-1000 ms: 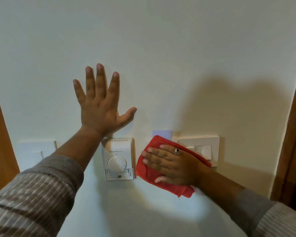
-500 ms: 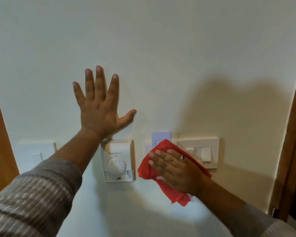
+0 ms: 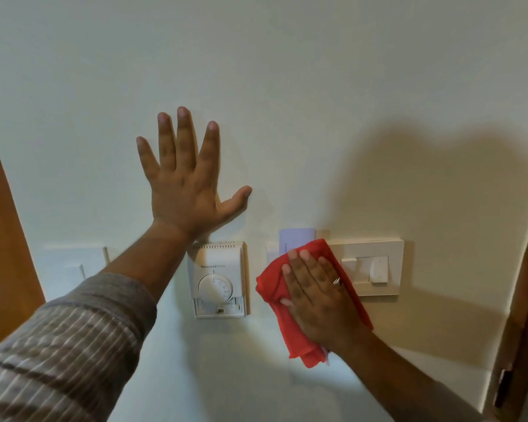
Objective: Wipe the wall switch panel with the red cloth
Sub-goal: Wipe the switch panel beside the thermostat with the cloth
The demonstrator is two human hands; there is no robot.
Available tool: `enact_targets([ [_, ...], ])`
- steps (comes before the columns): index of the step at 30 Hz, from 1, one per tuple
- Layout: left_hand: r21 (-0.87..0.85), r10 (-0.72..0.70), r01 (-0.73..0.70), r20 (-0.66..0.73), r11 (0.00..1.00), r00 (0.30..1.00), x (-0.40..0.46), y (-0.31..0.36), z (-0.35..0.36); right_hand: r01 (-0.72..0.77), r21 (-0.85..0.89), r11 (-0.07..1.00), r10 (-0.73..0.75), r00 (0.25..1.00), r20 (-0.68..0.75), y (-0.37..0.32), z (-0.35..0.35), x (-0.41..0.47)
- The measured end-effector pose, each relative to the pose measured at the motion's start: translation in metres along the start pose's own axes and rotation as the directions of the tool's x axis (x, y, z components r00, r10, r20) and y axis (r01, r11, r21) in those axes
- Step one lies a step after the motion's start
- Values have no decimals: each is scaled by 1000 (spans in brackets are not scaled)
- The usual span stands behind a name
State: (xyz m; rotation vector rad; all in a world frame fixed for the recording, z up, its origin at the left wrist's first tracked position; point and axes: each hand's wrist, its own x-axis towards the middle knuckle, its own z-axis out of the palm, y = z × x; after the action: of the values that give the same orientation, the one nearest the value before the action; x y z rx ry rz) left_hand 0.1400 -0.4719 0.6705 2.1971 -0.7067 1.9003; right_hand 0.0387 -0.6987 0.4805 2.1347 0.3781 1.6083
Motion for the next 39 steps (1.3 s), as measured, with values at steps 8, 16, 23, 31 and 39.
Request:
enact_targets([
  [8,-20,2,-2,5,1000,1000,-1,-1,-2,253,29,967,-254,967,34,28,-9,-10],
  [16,-5,16,-16,-19,1000,1000,1,1,0,-311,-23,950,312,949,40,-42,1,5],
  [23,-14,10,-10,-2,1000,1000,0,1,-2,197,8,980,-196,972,126,-27,3,11],
  [31,-29,8,-8,18,1000,1000,-1,-1,-6,116,-7,993,-116,993,20,2,3,-10],
  [39,-13,8,-8,4,1000,1000,0,1,-3,-682,83,727,686,727,-36,-97,2,42],
])
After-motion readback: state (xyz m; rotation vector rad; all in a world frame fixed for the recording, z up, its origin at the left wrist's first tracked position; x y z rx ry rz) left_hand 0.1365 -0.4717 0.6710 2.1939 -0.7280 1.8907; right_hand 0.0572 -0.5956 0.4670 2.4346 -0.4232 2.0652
